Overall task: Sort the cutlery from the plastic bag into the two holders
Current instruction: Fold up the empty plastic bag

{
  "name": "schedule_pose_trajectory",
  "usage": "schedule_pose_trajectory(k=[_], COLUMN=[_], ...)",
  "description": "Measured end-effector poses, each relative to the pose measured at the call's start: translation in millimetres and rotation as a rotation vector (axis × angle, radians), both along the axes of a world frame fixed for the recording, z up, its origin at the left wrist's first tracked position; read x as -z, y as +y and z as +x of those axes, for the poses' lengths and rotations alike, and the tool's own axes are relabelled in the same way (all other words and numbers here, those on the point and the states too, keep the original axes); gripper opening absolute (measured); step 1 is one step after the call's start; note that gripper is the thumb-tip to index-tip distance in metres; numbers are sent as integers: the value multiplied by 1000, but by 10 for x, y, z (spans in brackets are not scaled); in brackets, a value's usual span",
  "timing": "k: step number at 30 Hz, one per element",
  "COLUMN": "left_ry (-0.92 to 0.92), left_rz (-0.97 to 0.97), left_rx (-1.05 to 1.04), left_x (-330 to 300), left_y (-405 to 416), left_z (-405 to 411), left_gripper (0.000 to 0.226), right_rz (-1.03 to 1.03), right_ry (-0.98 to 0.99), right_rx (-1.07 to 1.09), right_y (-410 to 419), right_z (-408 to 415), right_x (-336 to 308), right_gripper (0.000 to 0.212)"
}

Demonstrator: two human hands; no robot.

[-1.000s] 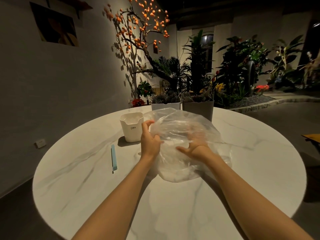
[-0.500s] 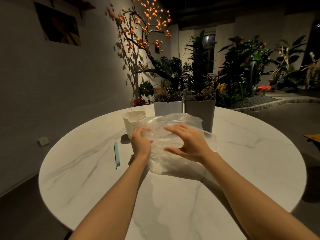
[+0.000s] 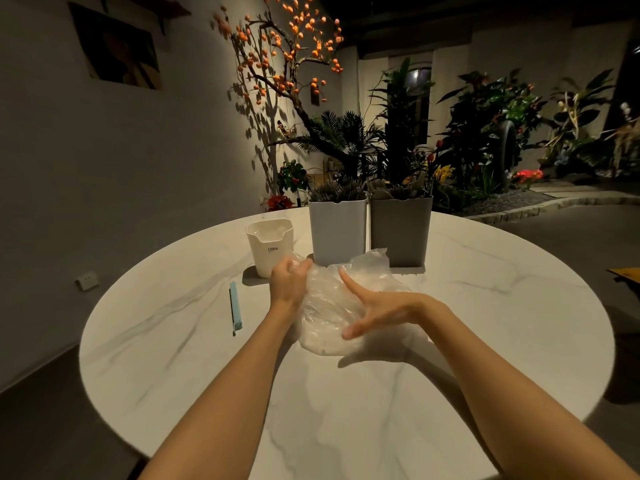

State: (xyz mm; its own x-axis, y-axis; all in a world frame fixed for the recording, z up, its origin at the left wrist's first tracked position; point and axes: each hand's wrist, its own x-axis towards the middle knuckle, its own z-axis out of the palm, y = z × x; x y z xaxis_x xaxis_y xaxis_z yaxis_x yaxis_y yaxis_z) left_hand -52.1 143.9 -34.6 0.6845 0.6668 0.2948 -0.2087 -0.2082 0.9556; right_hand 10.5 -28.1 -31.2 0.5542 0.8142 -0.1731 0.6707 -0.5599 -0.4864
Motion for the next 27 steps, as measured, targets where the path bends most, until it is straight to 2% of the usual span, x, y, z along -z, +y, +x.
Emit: schedule_pose_trajectory(k=[2,5,8,10,12,15,16,18,21,23,25,27], left_ry=[-4,12,75,93,84,34,6,-31,38,138,205,177], left_rz=[53,50,40,34,7,-76,-102,-113,-26,70,107,107], left_rx=[-9,22,167,295,377,392,373,290,215,292,387,449], left_x=[22,30,12,-10,-36,-61,-73,-96,-73,-38,-12,-21], left_y=[0,-21,-79,-120,-164,-180,-179,-148,-134,-187,-239,-228], left_z=[6,15,-7,-21,-34,-47,-49,-29,30,33,10,-21], left_gripper=[19,7,19,25,25,17,19,26,27,48,77,92], right_rz=[-62,101,182,172,135,40,73,298,751,981,1112,1117], right_ry=[-132,-258,-404,-412,-369,-455,-487,-474,-249,26,277,431], right_rx=[55,92,105,115,145,212,261,381,538,548,490,410], right_y=[4,56,72,53,55,120,131,136,132,133,115,71], right_z=[-1,38,87,87,45,51,57,100,123,70,48,53], right_x=[43,67,39,34,31,21,8,2,-30,-87,-128,-125], right_gripper=[121,136,128,115,93,55,45,25,12,9,10,8])
